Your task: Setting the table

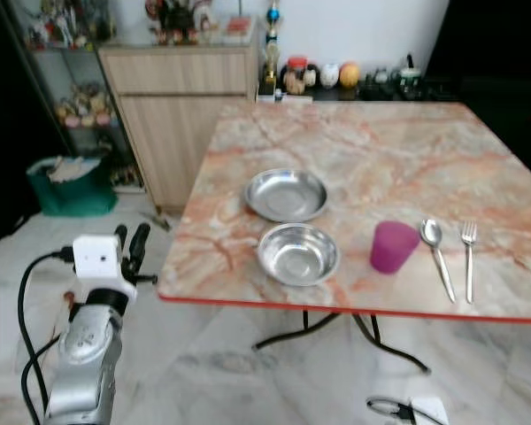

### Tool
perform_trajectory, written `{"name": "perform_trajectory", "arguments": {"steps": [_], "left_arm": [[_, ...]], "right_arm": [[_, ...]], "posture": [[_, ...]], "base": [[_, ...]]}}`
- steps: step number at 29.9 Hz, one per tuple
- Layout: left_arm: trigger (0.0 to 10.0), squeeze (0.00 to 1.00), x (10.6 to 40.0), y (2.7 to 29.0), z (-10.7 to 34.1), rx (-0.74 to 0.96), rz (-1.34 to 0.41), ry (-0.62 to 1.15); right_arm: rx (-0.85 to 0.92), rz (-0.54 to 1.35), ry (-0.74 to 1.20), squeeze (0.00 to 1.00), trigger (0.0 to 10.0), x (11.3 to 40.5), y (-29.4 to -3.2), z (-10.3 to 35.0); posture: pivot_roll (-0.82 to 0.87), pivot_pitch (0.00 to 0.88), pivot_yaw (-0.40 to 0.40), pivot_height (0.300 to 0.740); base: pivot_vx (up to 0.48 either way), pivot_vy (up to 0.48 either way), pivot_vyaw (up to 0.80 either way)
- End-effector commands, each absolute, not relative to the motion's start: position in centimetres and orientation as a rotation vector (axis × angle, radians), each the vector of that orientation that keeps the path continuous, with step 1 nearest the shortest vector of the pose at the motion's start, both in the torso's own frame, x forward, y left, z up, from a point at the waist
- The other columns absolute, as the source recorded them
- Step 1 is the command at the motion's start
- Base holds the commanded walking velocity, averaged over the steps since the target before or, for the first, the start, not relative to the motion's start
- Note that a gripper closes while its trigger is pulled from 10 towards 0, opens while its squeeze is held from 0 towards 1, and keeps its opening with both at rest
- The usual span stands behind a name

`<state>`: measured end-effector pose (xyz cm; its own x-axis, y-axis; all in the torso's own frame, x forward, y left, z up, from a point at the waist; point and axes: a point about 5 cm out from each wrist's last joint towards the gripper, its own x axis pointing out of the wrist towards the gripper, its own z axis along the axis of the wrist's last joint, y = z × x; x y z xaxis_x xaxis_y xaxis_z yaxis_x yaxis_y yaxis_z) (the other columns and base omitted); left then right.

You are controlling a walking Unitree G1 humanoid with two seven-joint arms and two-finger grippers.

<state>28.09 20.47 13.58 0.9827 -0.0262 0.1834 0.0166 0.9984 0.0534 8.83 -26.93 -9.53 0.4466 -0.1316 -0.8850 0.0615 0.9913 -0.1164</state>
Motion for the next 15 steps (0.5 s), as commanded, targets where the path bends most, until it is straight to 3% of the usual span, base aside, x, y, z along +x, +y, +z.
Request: {"name": "perform_trajectory", "arguments": {"steps": [1, 6, 10, 15], "left_arm": [[10.0, 0.0, 28.2, 20.9, 14.4, 0.053, -0.015, -0.218], [10.0, 0.0, 28.3, 20.9, 14.4, 0.053, -0.017, -0.22], [10.0, 0.0, 28.3, 20.9, 14.4, 0.051, -0.018, -0.22], [10.0, 0.0, 28.4, 20.7, 14.5, 0.047, -0.022, -0.221]], "right_arm": [[-0.054, -0.123, 1.08, 0.0, 10.0, 9.6, -26.8, -9.4], [-0.046, -0.118, 1.093, 0.0, 10.0, 9.6, -25.8, -9.7], [-0.042, -0.086, 1.063, 0.0, 10.0, 11.7, -23.8, -9.8], [-0.045, -0.098, 1.085, 0.0, 10.0, 11.0, -24.2, -9.9]], "posture": [[-0.01, 0.0, 0.01, 0.74], [-0.01, 0.0, 0.012, 0.736], [-0.01, 0.0, 0.012, 0.732], [-0.01, 0.0, 0.012, 0.732]], "base": [[0.285, 0.0, 0.0], [0.284, 0.0, -0.5], [0.285, 0.0, 0.0], [0.284, 0.0, 0.0]]}}
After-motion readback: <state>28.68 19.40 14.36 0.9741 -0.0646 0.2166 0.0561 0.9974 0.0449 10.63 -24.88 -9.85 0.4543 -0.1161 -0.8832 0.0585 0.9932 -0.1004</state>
